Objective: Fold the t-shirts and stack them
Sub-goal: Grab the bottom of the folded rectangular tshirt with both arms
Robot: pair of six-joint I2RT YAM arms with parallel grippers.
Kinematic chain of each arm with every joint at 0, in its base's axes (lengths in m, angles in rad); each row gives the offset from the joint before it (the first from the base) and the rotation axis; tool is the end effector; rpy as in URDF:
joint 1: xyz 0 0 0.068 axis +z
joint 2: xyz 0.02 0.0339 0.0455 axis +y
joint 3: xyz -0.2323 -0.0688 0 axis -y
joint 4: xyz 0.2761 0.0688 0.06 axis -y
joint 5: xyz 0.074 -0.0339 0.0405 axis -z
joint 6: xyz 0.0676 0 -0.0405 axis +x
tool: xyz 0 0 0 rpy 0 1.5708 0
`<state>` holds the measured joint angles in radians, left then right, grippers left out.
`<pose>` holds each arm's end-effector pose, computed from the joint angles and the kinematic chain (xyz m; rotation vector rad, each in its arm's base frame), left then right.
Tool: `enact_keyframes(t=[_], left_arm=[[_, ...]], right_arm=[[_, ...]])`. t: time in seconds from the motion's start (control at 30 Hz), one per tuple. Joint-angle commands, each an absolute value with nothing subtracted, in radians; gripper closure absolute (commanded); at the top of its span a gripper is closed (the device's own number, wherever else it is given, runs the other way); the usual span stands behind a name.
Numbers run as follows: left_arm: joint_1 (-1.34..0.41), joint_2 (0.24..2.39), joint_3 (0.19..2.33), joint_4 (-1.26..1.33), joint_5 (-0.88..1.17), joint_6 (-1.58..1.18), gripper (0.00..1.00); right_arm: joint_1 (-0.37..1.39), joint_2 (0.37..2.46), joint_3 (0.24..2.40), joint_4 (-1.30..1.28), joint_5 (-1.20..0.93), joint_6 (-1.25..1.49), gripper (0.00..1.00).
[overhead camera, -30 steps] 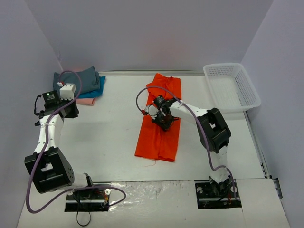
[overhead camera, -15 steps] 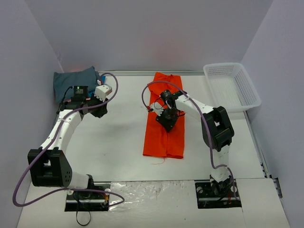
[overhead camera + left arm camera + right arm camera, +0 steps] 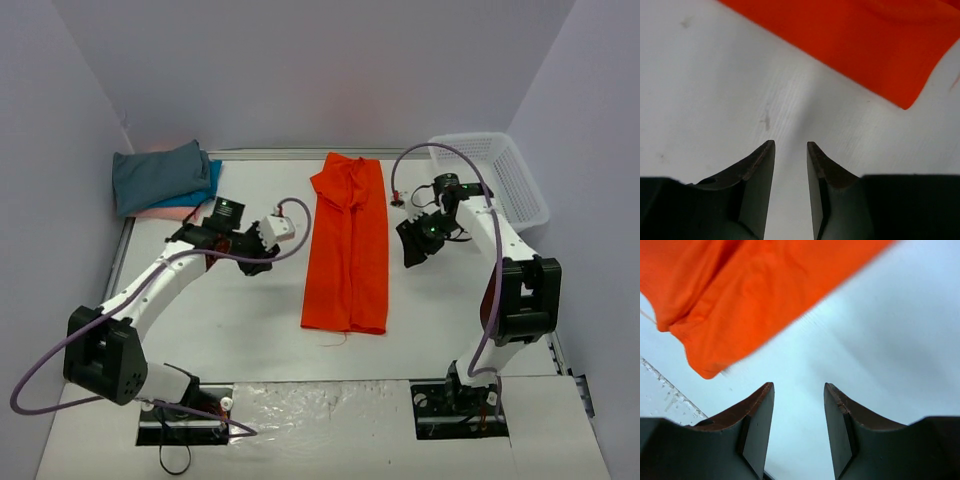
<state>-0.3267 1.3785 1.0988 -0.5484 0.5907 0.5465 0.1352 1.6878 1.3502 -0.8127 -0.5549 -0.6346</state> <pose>0.3152 -0.1466 0.2271 1.2100 1.9537 -0.5927 0.3729 0.0867 0.1894 -1.0997 2.3024 0.5685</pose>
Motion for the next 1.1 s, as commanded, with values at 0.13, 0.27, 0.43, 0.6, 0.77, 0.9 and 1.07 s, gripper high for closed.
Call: enact_keyframes(t=[0.13, 0.27, 0.43, 0.6, 0.77, 0.9, 1.07], left_arm=[[-0.710, 1.400, 1.019, -0.531, 0.320, 0.666, 0.69], [-0.775, 1.463, 0.977, -0.502, 0.316, 0.673, 0.68], [-0.805, 1.511, 0.957, -0.489, 0.339, 0.673, 0.65], [-0.825, 1.552, 0.968, -0.492, 0.380, 0.666, 0.63], [-0.844, 1.557, 0.986, -0.522, 0.451, 0.652, 0.62], [-0.851, 1.568, 0.988, -0.525, 0.469, 0.646, 0.60], [-0.851, 1.604, 0.996, -0.514, 0.465, 0.643, 0.59]], right_arm=[[0.081, 1.620, 1.273, -0.827, -0.600, -0.608, 0.59], [0.084, 1.603, 1.263, -0.825, -0.569, -0.581, 0.58], [0.083, 1.591, 1.230, -0.824, -0.558, -0.578, 0.58], [0.083, 1.589, 1.210, -0.812, -0.542, -0.574, 0.58], [0.083, 1.598, 1.187, -0.782, -0.517, -0.565, 0.57], [0.084, 1.609, 1.177, -0.767, -0.502, -0.554, 0.57], [0.087, 1.621, 1.186, -0.761, -0.488, -0.552, 0.57]])
